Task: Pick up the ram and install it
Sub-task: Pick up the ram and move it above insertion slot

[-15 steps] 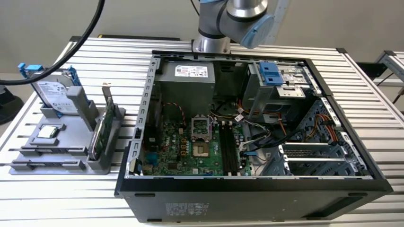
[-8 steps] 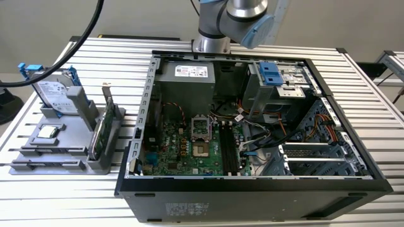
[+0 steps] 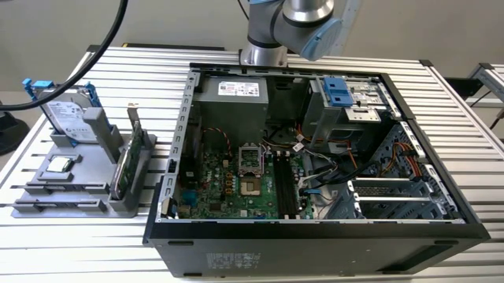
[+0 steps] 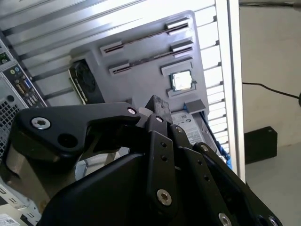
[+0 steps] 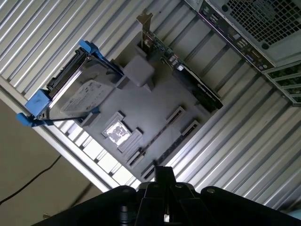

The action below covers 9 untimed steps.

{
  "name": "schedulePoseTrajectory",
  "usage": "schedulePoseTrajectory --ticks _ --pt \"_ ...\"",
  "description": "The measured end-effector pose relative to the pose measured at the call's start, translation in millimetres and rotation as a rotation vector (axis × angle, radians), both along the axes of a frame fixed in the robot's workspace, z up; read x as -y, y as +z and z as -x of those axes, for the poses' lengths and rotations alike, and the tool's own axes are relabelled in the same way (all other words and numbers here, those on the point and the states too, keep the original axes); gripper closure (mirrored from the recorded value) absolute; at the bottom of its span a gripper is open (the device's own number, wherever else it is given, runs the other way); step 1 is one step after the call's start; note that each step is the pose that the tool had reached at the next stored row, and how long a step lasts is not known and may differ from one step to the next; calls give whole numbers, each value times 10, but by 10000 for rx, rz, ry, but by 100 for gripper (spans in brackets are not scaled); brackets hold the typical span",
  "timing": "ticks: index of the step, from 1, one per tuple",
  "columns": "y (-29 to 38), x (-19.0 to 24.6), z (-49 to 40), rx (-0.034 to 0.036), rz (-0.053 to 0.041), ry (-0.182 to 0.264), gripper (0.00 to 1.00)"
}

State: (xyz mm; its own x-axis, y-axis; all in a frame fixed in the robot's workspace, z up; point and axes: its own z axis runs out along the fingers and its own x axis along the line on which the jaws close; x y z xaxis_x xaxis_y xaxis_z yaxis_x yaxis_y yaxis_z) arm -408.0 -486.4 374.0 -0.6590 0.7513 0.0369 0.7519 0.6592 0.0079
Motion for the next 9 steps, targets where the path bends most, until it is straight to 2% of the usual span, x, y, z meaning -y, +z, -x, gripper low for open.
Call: schedulePoseTrajectory --ticks 9 --pt "-2 0 0 -64 1 -213 100"
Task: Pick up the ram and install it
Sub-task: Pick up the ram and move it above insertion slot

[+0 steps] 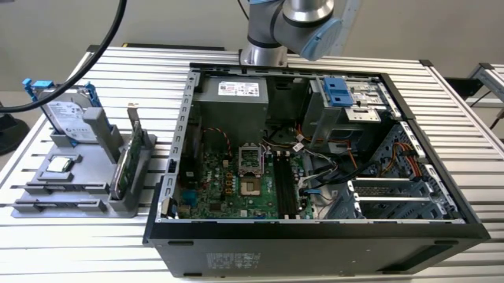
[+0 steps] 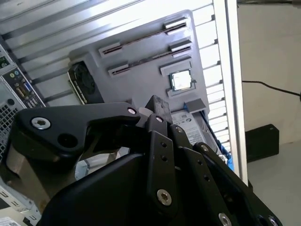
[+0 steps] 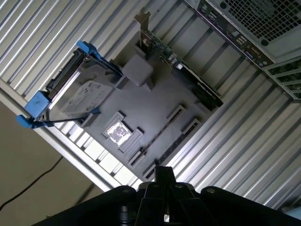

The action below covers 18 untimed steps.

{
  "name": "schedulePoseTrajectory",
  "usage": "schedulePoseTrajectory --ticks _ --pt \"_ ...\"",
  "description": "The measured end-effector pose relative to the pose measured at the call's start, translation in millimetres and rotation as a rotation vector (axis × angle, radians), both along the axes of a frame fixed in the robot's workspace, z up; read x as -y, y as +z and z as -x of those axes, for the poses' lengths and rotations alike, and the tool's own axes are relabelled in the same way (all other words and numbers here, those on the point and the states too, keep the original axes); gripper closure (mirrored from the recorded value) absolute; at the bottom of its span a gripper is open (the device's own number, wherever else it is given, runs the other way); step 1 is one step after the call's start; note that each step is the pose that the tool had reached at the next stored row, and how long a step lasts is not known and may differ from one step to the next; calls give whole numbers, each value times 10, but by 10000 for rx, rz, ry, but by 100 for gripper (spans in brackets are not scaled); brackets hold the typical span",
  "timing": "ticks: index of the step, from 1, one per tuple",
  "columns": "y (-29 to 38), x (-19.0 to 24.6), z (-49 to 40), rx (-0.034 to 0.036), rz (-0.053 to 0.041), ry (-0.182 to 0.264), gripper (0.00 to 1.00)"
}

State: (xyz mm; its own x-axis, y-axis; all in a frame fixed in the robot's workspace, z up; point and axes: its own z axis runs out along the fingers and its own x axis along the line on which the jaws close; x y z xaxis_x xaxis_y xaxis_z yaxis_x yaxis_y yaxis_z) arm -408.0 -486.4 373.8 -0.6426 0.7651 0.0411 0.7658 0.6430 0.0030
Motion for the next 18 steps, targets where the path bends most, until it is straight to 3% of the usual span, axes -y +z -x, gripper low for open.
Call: schedulePoseTrajectory --ticks 18 --pt "-9 4 0 -95 0 -453 100"
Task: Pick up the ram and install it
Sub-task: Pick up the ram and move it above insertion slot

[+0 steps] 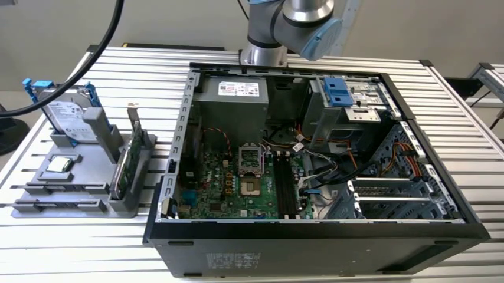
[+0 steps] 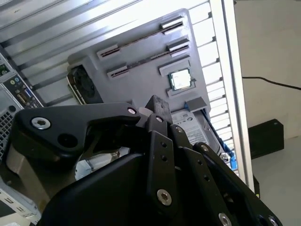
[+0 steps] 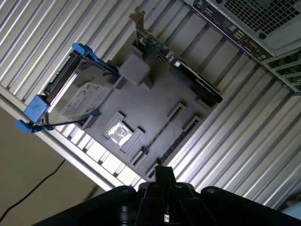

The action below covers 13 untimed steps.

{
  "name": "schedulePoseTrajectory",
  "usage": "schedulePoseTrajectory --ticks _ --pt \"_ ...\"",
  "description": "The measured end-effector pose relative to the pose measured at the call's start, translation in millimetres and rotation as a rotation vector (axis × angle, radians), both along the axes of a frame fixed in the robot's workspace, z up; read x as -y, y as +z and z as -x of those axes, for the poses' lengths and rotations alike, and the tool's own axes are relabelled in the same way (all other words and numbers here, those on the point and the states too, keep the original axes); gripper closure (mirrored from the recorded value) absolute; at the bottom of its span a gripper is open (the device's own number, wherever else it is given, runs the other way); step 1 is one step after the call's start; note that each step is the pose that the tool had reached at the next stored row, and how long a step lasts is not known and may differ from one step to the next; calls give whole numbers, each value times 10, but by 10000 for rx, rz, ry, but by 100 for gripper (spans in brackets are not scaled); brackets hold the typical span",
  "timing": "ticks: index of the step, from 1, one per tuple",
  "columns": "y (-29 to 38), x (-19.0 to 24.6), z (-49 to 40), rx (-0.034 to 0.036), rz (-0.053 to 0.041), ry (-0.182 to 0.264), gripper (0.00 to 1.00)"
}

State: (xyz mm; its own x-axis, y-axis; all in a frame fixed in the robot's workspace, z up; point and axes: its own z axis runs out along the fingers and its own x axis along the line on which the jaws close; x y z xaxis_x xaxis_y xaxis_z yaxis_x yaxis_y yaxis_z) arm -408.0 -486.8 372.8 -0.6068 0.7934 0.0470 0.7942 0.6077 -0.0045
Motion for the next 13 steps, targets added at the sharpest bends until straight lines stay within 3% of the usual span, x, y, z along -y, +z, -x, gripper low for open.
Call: schedulePoseTrajectory --ticks 13 --pt "-7 0 0 -15 -1 -449 100"
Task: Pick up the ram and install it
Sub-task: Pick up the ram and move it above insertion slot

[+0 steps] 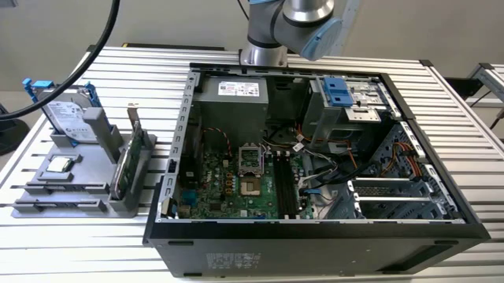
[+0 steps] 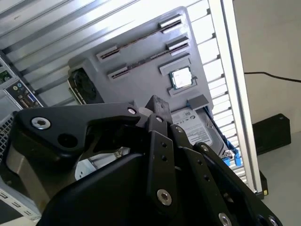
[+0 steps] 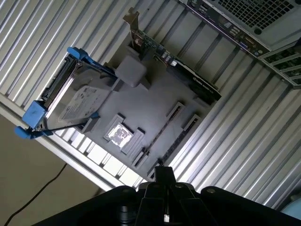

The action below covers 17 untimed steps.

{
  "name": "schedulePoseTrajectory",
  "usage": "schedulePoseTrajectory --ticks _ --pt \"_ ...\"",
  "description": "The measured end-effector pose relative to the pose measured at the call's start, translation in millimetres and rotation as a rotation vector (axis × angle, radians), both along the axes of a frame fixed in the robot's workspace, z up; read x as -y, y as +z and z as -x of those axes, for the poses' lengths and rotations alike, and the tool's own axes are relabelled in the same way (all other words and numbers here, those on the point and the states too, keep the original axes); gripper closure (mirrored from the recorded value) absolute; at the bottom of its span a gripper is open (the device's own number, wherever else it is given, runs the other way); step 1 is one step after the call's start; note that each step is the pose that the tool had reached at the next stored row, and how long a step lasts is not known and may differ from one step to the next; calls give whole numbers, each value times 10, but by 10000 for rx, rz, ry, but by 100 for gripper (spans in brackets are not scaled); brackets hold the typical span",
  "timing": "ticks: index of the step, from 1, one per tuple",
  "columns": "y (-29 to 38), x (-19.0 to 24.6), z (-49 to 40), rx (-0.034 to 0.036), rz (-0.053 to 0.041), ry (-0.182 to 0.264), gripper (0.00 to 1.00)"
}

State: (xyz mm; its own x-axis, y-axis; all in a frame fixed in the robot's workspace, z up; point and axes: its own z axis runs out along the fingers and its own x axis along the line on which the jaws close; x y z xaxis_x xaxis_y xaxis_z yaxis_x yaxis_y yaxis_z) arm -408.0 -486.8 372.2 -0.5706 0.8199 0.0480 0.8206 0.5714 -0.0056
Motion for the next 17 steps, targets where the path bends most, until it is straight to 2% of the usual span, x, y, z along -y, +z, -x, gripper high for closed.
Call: schedulePoseTrajectory --ticks 10,17 --pt "1 0 0 -1 0 -55 100" --pt "-1 0 0 0 0 -274 100"
